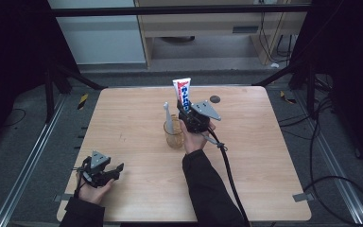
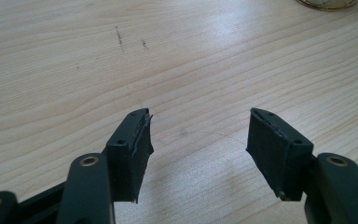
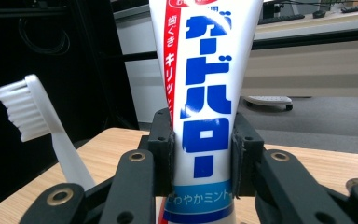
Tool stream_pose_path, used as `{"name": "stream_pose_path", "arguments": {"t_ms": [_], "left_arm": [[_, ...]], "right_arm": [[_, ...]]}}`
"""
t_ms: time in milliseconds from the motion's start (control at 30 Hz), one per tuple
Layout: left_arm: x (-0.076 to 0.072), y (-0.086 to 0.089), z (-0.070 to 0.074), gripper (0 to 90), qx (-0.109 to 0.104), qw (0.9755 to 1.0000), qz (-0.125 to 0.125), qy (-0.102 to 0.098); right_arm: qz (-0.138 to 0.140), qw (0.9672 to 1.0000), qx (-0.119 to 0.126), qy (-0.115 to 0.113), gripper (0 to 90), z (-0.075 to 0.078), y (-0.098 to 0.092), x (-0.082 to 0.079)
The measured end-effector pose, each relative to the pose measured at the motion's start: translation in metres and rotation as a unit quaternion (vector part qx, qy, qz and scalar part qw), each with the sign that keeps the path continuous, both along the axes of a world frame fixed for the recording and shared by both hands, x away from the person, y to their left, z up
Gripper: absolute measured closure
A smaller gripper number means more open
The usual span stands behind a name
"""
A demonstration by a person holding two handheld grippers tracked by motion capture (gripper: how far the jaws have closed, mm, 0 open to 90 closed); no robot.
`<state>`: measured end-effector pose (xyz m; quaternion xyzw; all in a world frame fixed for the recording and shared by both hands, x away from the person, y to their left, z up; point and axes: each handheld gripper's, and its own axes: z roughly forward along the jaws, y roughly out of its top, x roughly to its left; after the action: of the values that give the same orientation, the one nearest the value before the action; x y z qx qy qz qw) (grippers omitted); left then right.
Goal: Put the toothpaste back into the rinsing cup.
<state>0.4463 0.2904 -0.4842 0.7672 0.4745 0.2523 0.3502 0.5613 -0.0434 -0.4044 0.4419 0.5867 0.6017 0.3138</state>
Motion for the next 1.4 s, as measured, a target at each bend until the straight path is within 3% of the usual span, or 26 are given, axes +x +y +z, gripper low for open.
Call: {"name": "stream_pose_path", "arguments": {"t_ms": [500, 933, 1400], "left_arm": [[0.0, 0.0, 0.0, 38.6, 0.0, 1.0, -0.001, -0.002], [0.0, 0.0, 0.0, 38.6, 0.001, 1.0, -0.001, -0.002], [0.0, 0.0, 0.0, 38.5, 0.002, 1.0, -0.001, -0.001]], "right_arm": [[0.006, 0.9998, -0.005, 0.018, 66.8, -0.014, 0.014, 0.007], [0.018, 0.9991, -0.01, 0.036, 65.0, -0.026, 0.014, 0.008], [0.047, 0.9968, -0.038, 0.053, 61.0, -0.032, 0.016, 0.005]]}}
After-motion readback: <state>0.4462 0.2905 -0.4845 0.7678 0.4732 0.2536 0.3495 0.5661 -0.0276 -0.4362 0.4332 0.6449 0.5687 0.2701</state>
